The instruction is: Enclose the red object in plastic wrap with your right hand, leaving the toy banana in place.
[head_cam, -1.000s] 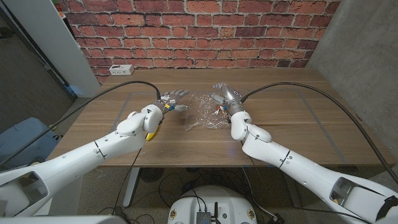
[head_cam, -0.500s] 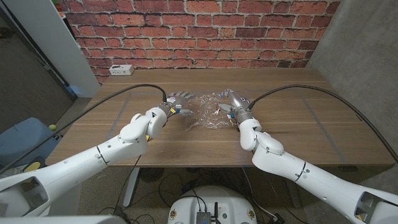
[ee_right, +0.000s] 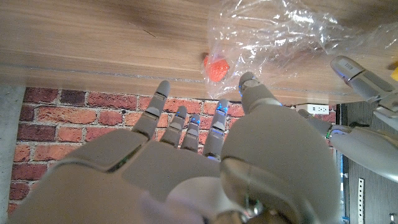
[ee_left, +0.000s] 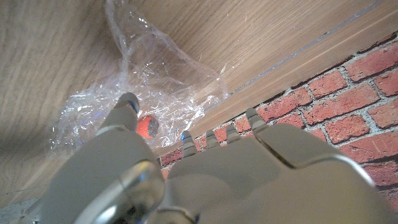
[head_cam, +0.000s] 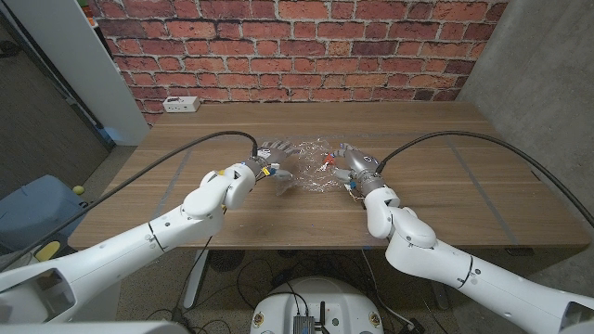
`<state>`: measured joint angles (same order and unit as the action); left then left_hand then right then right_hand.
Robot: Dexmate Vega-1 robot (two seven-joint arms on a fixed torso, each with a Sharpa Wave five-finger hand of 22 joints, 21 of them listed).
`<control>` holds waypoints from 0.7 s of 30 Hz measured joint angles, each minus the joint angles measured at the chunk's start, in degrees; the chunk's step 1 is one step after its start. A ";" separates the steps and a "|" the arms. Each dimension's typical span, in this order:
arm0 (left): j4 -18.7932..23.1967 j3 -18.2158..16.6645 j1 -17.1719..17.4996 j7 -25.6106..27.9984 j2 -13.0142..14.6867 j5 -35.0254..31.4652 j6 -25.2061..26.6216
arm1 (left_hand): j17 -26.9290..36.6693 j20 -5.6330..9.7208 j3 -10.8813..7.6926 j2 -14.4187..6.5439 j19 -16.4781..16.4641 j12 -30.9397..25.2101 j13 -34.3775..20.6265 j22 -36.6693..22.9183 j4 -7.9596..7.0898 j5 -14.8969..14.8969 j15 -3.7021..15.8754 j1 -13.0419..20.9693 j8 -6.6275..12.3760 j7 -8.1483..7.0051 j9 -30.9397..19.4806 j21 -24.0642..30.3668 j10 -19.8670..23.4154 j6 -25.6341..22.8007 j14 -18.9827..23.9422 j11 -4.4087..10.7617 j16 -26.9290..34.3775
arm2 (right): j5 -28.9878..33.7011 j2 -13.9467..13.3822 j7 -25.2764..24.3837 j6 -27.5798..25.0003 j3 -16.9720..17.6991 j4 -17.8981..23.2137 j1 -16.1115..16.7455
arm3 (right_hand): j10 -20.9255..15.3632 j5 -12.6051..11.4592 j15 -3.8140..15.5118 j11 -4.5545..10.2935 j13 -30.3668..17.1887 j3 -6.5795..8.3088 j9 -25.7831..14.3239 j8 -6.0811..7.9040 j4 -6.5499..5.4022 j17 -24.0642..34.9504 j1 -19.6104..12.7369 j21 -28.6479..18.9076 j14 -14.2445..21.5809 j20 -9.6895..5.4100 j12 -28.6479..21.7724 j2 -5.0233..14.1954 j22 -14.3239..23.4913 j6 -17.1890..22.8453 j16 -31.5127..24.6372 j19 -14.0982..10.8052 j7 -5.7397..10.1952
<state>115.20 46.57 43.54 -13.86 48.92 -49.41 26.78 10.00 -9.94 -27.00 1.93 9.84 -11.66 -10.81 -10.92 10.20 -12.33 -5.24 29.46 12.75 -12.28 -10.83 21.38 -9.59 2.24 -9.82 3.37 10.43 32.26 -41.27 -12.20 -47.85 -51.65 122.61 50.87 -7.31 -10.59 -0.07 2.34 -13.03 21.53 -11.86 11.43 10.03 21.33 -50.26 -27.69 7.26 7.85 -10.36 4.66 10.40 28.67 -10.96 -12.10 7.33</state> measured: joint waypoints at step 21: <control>-1.11 0.48 0.41 -4.91 -2.79 -4.76 -4.94 | -0.01 -0.20 0.17 0.66 0.21 0.24 0.00 -0.01 -0.17 -0.46 0.01 4.74 -0.28 -0.29 0.02 -0.84 0.01 -0.30 0.00 0.00 0.00 | 8.23 -3.49 13.21 -7.44 -4.83 3.69 -1.12 | 5.19 -0.68 -0.95 0.11 0.26 1.42 0.01 -0.65 0.49 -1.12 -3.79 2.49 -4.53 -0.06 0.00 -2.41 0.00 -5.77 0.28 3.53 4.24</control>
<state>114.10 47.05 43.96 -18.77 46.14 -54.17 21.84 9.99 -10.14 -26.83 2.60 10.05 -11.43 -10.80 -10.93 10.03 -12.79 -5.23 34.20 12.47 -12.57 -10.81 20.54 -9.59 1.94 -9.82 3.37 10.43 40.49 -44.76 1.01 -55.28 -56.48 126.30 49.75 -2.12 -11.26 -1.02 2.45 -12.77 22.95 -11.86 10.78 10.51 20.21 -54.05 -25.20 2.72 7.79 -10.36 2.25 10.40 22.90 -10.67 -8.57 11.57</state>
